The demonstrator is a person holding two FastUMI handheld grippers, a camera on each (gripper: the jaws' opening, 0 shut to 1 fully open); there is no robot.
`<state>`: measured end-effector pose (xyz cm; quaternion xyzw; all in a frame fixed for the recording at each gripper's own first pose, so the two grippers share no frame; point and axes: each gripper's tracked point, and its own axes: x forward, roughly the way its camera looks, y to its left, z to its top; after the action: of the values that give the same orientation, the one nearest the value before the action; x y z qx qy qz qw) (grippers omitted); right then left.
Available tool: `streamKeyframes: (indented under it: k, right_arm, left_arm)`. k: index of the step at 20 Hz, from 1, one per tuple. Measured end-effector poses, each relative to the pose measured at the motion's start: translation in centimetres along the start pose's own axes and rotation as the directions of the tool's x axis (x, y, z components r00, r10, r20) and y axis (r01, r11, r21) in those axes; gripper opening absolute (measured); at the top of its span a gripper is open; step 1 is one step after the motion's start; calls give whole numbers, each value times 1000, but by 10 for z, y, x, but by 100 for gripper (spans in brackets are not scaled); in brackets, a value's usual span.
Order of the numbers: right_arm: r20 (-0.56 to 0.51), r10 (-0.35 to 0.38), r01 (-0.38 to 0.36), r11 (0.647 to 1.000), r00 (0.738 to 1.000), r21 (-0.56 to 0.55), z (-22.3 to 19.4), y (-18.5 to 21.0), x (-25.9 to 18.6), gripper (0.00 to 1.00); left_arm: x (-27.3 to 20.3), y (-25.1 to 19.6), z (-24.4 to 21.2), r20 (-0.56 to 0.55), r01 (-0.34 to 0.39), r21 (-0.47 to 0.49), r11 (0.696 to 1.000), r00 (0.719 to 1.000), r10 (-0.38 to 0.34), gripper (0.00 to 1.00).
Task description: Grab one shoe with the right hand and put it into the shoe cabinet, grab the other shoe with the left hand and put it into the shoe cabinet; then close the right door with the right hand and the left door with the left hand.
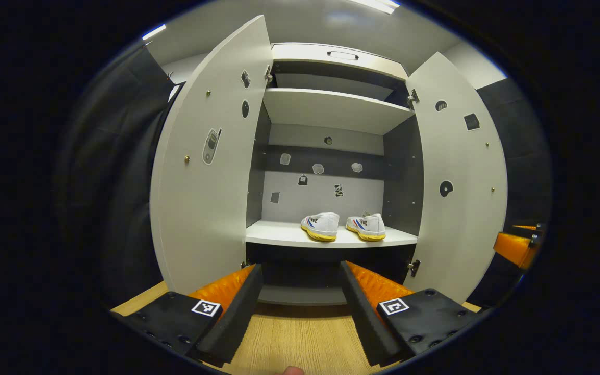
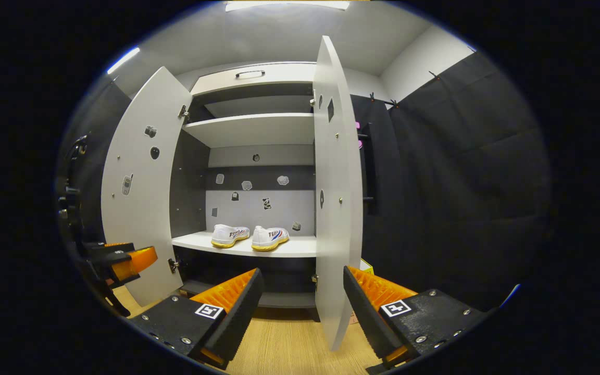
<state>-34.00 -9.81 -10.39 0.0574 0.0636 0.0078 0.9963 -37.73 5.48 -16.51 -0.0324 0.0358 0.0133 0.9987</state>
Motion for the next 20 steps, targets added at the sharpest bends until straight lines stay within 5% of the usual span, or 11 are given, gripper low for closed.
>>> streamKeyframes:
  k: [3, 8, 20]
  right_arm:
    - [60, -57, 56, 998, 997, 17, 53, -47, 0, 94]
    - [145, -156, 176, 975, 977, -136, 133, -129, 23, 94]
    - [218, -121, 175, 953, 968, -249, 170, -136, 83, 89]
  left_arm:
    - [-9, -4, 2, 8, 16, 8, 1000, 1000, -16, 95]
    - [-8, -3, 6, 14, 16, 5, 1000, 1000, -16, 95]
    - [-12, 11, 9, 22, -25, 49, 998, 999, 24, 95]
